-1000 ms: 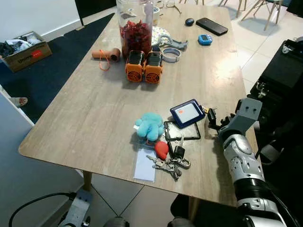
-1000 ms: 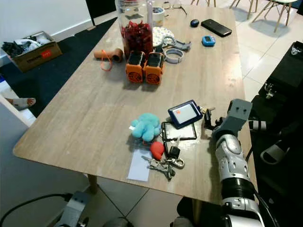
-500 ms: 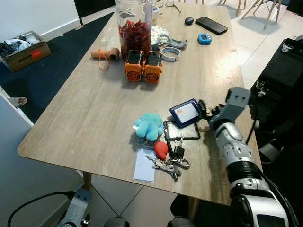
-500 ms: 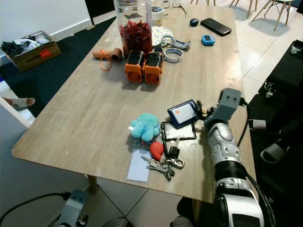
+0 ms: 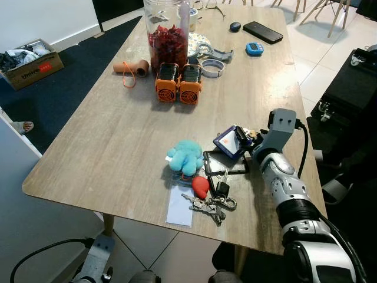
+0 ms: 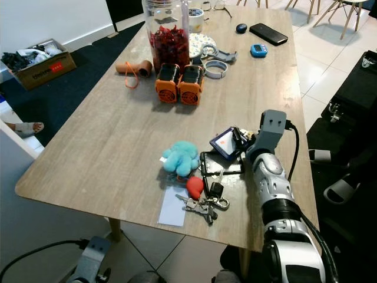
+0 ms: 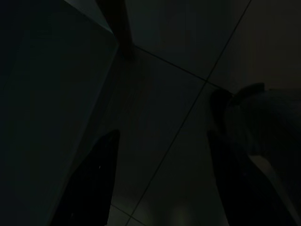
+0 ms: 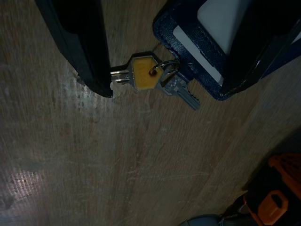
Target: Hang keys on a hook
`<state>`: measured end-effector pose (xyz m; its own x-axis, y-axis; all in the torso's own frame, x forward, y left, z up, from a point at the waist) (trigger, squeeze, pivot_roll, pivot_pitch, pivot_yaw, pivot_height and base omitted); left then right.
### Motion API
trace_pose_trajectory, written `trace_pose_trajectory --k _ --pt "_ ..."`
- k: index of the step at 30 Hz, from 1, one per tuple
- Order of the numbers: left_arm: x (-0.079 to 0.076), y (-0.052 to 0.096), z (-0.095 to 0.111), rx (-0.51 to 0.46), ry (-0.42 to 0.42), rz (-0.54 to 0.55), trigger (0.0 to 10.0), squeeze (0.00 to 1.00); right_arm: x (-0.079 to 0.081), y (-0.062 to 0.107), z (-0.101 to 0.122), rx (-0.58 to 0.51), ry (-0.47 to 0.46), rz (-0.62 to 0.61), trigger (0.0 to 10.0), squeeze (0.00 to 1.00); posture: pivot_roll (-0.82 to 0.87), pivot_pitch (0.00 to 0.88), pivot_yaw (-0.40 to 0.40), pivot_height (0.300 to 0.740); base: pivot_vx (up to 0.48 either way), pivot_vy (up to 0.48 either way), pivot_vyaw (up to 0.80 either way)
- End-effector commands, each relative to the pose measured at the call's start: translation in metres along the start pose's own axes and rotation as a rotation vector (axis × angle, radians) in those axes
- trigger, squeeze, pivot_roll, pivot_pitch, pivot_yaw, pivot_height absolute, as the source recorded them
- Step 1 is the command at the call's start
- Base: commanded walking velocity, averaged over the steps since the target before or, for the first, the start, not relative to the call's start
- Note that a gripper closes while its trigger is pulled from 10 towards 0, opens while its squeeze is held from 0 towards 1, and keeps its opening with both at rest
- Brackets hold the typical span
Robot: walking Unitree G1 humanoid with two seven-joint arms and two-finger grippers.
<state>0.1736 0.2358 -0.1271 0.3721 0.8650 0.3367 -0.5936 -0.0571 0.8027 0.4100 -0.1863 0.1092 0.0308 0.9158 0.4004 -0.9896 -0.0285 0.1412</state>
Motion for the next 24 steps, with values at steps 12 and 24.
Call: trace_pose_trajectory --k 12,24 --pt "-0.012 0.001 -0.004 0.017 -0.031 -0.045 10.0 0.06 -0.016 0.013 -0.052 0.194 -0.02 -0.057 0.0 0.0 0.05 0.135 0.005 0.74 0.0 0.0 0.0" --pt "-0.012 0.0 -0.002 0.012 -0.084 -0.058 10.0 0.05 -0.014 0.012 -0.041 0.141 -0.033 -0.041 0.0 0.0 0.05 0.13 0.005 0.74 0.0 0.0 0.0"
Point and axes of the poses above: a point about 5 cm out from each wrist's last joint towards the gripper, its own y axis pointing back from the gripper into the wrist, its own z axis along the axis of the wrist's last joint, x = y × z, the point moved 5 cm from there along -y, pointing out of the wrist towards the gripper, and after that the axes turned 12 degrees about -y, right-handed, at the moved point
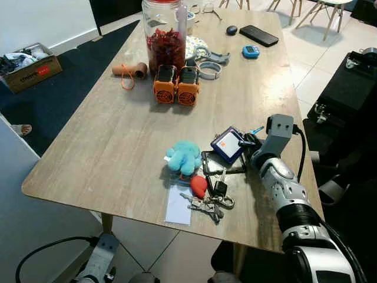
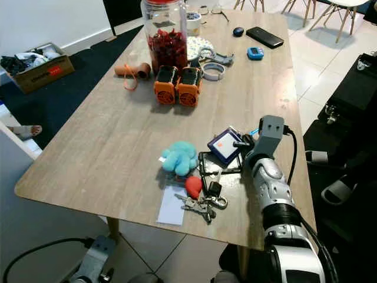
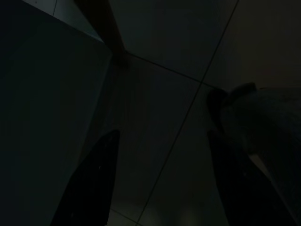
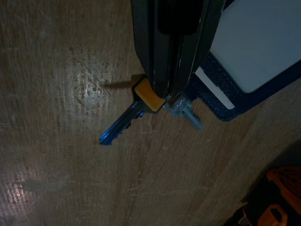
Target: Hang keys on a hook
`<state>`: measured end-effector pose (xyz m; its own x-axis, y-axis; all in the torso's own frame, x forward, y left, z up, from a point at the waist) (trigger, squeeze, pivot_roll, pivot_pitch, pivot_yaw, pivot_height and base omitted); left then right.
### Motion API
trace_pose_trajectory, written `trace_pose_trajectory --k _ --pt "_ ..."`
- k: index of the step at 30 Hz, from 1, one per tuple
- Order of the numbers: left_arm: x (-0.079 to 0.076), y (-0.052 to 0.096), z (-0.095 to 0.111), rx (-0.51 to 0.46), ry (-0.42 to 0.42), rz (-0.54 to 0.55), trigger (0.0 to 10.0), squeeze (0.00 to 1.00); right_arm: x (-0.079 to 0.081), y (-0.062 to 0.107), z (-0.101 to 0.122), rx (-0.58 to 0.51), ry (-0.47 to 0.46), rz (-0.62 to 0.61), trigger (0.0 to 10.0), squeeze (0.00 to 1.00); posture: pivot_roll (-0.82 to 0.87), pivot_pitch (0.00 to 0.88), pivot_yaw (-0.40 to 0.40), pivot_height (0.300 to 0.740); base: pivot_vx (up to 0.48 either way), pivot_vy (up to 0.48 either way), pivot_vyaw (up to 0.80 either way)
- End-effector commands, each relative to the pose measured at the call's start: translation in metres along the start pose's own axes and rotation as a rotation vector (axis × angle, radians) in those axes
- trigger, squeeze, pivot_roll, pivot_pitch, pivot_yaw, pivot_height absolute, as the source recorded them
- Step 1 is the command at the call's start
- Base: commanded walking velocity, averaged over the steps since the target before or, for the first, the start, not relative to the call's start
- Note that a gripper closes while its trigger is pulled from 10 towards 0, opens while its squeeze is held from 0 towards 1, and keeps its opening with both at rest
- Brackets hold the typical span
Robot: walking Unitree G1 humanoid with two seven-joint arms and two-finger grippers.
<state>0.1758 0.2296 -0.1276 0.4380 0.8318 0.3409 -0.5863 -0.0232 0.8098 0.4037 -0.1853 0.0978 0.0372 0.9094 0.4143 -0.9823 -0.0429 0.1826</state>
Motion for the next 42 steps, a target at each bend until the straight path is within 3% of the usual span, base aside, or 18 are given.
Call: trace_pose_trajectory --k 1,7,10,11,15,20,25,26,27,29,30,31,32,34,35,36,42 --pt "-0.007 0.001 -0.006 0.021 -0.021 -0.026 10.0 0.05 -0.009 0.006 -0.027 0.088 -0.021 -0.031 0.0 0.0 0.05 0.13 0.005 0.74 0.0 0.0 0.0" --pt "-0.007 0.001 -0.006 0.019 -0.036 -0.028 10.0 0.06 0.003 0.005 -0.017 0.038 -0.048 0.029 0.0 0.0 0.05 0.127 0.006 0.74 0.0 0.0 0.0" --pt "-0.007 0.001 -0.006 0.018 -0.037 -0.023 10.0 0.06 0.041 0.007 0.009 -0.071 -0.157 0.211 0.0 0.0 0.05 0.12 0.007 0.74 0.0 0.0 0.0" --pt "-0.007 0.001 -0.006 0.018 -0.037 -0.023 10.0 0.06 0.041 0.007 0.009 -0.071 -0.157 0.211 0.0 0.0 0.05 0.12 0.007 0.74 0.0 0.0 0.0" --pt "-0.006 0.001 -0.005 0.016 -0.04 -0.02 10.0 0.07 0.078 0.017 0.046 -0.2 -0.241 0.39 0.0 0.0 0.04 0.111 0.009 0.74 0.0 0.0 0.0" --pt "-0.006 0.001 -0.005 0.015 -0.044 -0.02 10.0 0.07 0.081 0.02 0.058 -0.243 -0.238 0.408 0.0 0.0 0.04 0.108 0.009 0.74 0.0 0.0 0.0" --pt "-0.006 0.001 -0.004 0.014 -0.047 -0.021 10.0 0.06 0.065 0.019 0.05 -0.215 -0.16 0.344 0.0 0.0 0.04 0.106 0.006 0.74 0.0 0.0 0.0" --pt "-0.006 0.001 -0.004 0.012 -0.045 -0.021 10.0 0.07 0.057 0.019 0.046 -0.204 -0.115 0.304 4.3 0.0 0.04 0.106 0.004 0.74 0.0 0.0 0.0" --pt "-0.006 0.001 -0.003 0.011 -0.042 -0.021 10.0 0.07 0.044 0.019 0.039 -0.181 -0.073 0.238 10.0 0.76 0.04 0.107 0.004 0.74 0.0 0.0 0.0" --pt "-0.006 0.001 -0.003 0.011 -0.042 -0.021 10.0 0.07 0.044 0.019 0.039 -0.181 -0.073 0.238 10.0 0.76 0.04 0.107 0.004 0.74 0.0 0.0 0.0" --pt "-0.006 0.001 -0.003 0.009 -0.039 -0.021 10.0 0.07 0.014 0.019 0.026 -0.142 -0.034 0.097 10.0 1.0 0.05 0.11 0.004 0.74 0.0 0.0 0.0" --pt "-0.006 0.001 -0.003 0.009 -0.039 -0.021 10.0 0.07 0.014 0.019 0.026 -0.142 -0.034 0.097 10.0 1.0 0.05 0.11 0.004 0.74 0.0 0.0 0.0" --pt "-0.006 0.0 -0.002 0.009 -0.038 -0.021 10.0 0.07 -0.006 0.022 0.02 -0.13 -0.055 0.014 10.0 1.0 0.04 0.113 0.009 0.74 0.0 0.0 0.0" --pt "-0.006 0.0 -0.002 0.009 -0.039 -0.022 10.0 0.07 -0.01 0.023 0.02 -0.132 -0.064 -0.001 10.0 1.0 0.04 0.113 0.009 0.74 0.0 0.0 0.0" --pt "-0.006 0.0 -0.002 0.009 -0.041 -0.023 10.0 0.06 -0.012 0.023 0.02 -0.137 -0.091 -0.006 10.0 0.13 0.04 0.115 0.012 0.74 0.0 0.0 0.0" --pt "-0.006 0.0 -0.002 0.01 -0.044 -0.023 10.0 0.07 -0.013 0.022 0.021 -0.14 -0.121 -0.008 10.0 0.0 0.05 0.114 0.015 0.74 0.0 0.0 0.0" --pt "-0.004 -0.001 0.001 0.006 -0.051 -0.019 10.0 0.06 -0.01 0.013 0.02 -0.13 -0.187 0.002 10.0 0.0 0.05 0.11 0.021 0.74 0.0 0.0 0.0"
Point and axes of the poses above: a point about 5 cm out from each wrist's last joint towards the gripper, its own y axis pointing back from the gripper into the wrist, its own z axis along the axis of the wrist's last joint, x = y × z, the point moved 5 cm from there along -y, pointing out of the wrist towards the gripper, and after that the axes turned 12 degrees about -y, right-handed, at the moved point
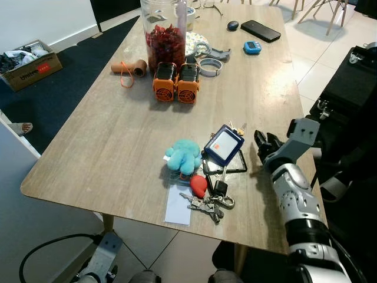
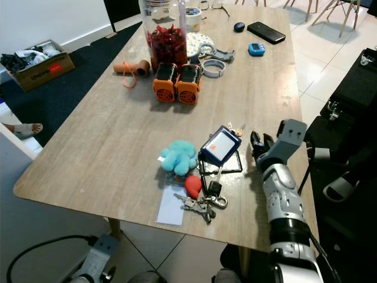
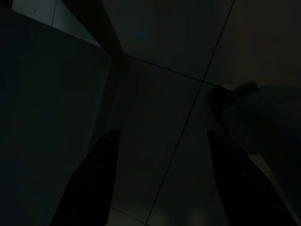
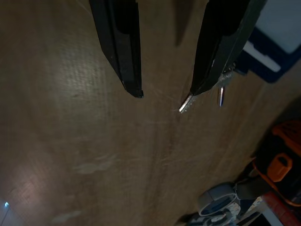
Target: Hang keys on a hook
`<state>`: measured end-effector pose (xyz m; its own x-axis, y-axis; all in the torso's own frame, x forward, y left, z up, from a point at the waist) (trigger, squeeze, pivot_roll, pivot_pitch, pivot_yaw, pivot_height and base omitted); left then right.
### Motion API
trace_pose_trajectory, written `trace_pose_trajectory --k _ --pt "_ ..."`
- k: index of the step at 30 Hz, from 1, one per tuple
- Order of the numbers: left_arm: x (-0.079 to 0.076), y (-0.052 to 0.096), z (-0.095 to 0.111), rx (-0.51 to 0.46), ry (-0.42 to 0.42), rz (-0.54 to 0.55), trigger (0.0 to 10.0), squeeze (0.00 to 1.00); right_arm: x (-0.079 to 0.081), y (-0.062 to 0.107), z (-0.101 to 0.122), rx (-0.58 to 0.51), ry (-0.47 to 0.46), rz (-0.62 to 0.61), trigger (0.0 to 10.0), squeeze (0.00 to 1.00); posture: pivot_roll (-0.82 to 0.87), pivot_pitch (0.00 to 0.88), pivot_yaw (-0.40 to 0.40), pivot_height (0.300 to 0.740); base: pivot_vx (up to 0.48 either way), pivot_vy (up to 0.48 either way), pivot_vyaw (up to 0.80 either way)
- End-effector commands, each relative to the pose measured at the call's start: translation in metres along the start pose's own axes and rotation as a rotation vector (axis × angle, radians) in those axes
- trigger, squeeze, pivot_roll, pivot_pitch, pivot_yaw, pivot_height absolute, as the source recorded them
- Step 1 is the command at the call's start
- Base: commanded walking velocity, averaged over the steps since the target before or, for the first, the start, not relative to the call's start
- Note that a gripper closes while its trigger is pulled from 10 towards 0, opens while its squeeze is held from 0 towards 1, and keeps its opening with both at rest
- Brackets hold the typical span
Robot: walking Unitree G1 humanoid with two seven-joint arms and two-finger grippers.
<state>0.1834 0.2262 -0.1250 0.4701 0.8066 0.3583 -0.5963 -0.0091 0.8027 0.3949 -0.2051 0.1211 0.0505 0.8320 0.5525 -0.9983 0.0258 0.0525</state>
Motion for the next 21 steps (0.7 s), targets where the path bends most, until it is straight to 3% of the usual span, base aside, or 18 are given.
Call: trace_pose_trajectory --k 1,2,4,8,9,10,11,13,16,21 --pt "-0.006 0.002 -0.007 0.023 -0.007 -0.014 10.0 0.06 -0.001 -0.001 -0.008 0.023 -0.03 -0.001 10.0 0.0 0.05 0.111 0.021 0.74 0.0 0.0 0.0" --pt "-0.006 0.002 -0.007 0.023 -0.007 -0.014 10.0 0.06 -0.001 -0.001 -0.008 0.023 -0.03 -0.001 10.0 0.0 0.05 0.111 0.021 0.74 0.0 0.0 0.0" --pt "-0.005 0.001 -0.006 0.022 -0.01 -0.013 10.0 0.06 0.001 -0.005 -0.011 0.034 -0.027 -0.002 10.0 1.0 0.05 0.112 0.02 0.74 0.0 0.0 0.0" --pt "-0.005 0.001 -0.006 0.021 -0.013 -0.012 10.0 0.07 0.007 -0.012 -0.013 0.046 -0.033 -0.011 10.0 1.0 0.05 0.109 0.02 0.74 0.0 0.0 0.0" --pt "-0.004 0.001 -0.005 0.021 -0.015 -0.011 10.0 0.07 0.01 -0.014 -0.012 0.046 -0.038 -0.006 10.0 0.87 0.05 0.11 0.02 0.74 0.0 0.0 0.0" --pt "-0.004 0.001 -0.005 0.021 -0.015 -0.011 10.0 0.07 0.01 -0.014 -0.012 0.046 -0.038 -0.006 10.0 0.87 0.05 0.11 0.02 0.74 0.0 0.0 0.0" --pt "-0.004 0.001 -0.006 0.023 0.003 -0.005 10.0 0.07 0.019 -0.016 -0.013 0.066 -0.047 0.026 10.0 0.0 0.06 0.11 0.019 0.74 0.0 0.0 0.0" --pt "-0.003 0.001 -0.006 0.025 0.024 0.004 10.0 0.07 0.04 -0.018 -0.021 0.123 -0.052 0.101 10.0 0.0 0.06 0.109 0.018 0.74 0.0 0.0 0.0" --pt "-0.003 0.001 -0.005 0.023 0.01 -0.003 10.0 0.07 0.053 -0.017 -0.031 0.177 -0.03 0.149 10.0 0.0 0.06 0.108 0.017 0.74 0.0 0.0 0.0" --pt "-0.004 0.0 -0.004 0.019 -0.012 -0.013 10.0 0.07 0.06 -0.015 -0.047 0.252 0.007 0.167 10.0 0.0 0.06 0.108 0.018 0.74 0.0 0.0 0.0"
Point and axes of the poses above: a point about 5 cm out from each wrist's last joint towards the gripper, its own y axis pointing back from the gripper into the wrist, its own z axis along the axis of the wrist's last joint, x = y × z, the point moved 5 cm from there along -y, pointing out of the wrist towards the gripper, and after that the axes turned 12 degrees about -y, right-handed, at the moved point
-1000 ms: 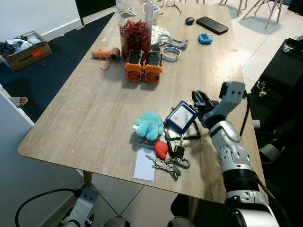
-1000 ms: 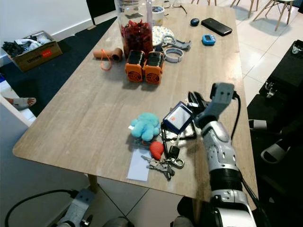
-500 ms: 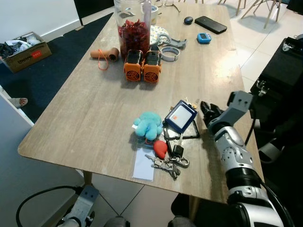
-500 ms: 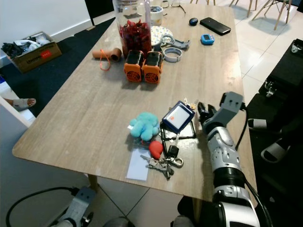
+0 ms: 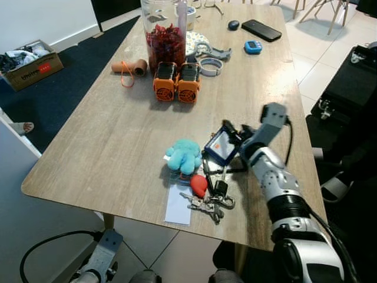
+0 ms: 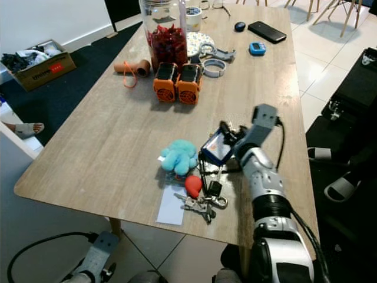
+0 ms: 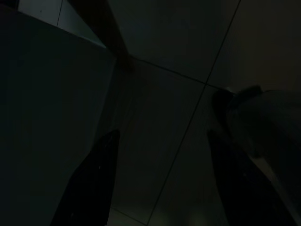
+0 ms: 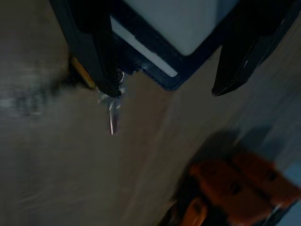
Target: Hang keys on a hook
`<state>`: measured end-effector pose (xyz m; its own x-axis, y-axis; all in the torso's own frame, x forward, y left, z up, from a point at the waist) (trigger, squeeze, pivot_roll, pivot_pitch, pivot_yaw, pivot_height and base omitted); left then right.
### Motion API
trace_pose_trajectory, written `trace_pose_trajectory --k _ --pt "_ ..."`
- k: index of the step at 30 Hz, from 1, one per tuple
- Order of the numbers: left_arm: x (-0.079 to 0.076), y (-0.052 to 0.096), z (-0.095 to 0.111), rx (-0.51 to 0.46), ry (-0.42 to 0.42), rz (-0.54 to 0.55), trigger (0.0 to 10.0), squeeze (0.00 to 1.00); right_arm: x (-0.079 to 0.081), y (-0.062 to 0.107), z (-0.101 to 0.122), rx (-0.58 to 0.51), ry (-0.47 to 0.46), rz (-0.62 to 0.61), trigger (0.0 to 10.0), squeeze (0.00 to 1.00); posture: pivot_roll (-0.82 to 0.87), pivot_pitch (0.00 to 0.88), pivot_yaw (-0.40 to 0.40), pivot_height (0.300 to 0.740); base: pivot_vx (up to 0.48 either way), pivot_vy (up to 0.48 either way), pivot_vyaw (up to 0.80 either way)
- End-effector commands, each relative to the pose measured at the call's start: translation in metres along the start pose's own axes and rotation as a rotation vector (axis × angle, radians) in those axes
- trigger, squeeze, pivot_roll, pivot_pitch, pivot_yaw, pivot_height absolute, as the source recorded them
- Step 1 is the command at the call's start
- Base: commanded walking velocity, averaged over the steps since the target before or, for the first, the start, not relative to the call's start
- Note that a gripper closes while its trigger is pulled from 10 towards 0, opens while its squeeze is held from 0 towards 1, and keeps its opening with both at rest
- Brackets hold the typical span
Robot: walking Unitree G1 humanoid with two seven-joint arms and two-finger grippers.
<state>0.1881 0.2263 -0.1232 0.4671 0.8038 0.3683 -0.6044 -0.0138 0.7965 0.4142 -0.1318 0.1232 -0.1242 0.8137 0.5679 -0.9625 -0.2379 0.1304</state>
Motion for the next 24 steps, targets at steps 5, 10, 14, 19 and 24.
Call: trace_pose_trajectory --k 5,10,14,19,24 --pt "-0.007 0.002 -0.007 0.024 -0.016 -0.028 10.0 0.07 -0.003 0.002 -0.016 0.071 0.006 -0.01 10.0 0.0 0.05 0.11 0.021 0.74 0.0 0.0 0.0" --pt "-0.007 0.002 -0.007 0.022 -0.014 -0.031 10.0 0.06 -0.007 0.004 -0.015 0.086 -0.037 -0.032 10.0 0.0 0.05 0.112 0.022 0.74 0.0 0.0 0.0" --pt "-0.008 0.002 -0.008 0.022 -0.018 -0.033 10.0 0.06 -0.017 0.007 -0.008 0.049 -0.053 -0.084 10.0 0.0 0.05 0.114 0.024 0.74 0.0 0.0 0.0" --pt "-0.007 0.002 -0.007 0.018 -0.02 -0.031 10.0 0.07 -0.014 0.012 0.022 -0.109 -0.112 -0.031 10.0 0.0 0.06 0.115 0.024 0.74 0.0 0.0 0.0" --pt "-0.007 0.002 -0.006 0.016 -0.019 -0.029 10.0 0.07 -0.018 0.018 0.034 -0.172 -0.124 -0.033 10.0 0.0 0.06 0.116 0.028 0.74 0.0 0.0 0.0"
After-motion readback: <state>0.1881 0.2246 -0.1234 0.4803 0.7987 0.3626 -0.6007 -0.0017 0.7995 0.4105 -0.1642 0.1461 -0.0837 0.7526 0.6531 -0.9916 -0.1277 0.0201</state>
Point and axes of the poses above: a point about 5 cm out from each wrist's last joint towards the gripper, its own y axis pointing back from the gripper into the wrist, its own z axis along the axis of the wrist's last joint, x = y × z, the point moved 5 cm from there along -y, pointing out of the wrist towards the gripper, and after that the axes turned 12 degrees about -y, right-handed, at the moved point
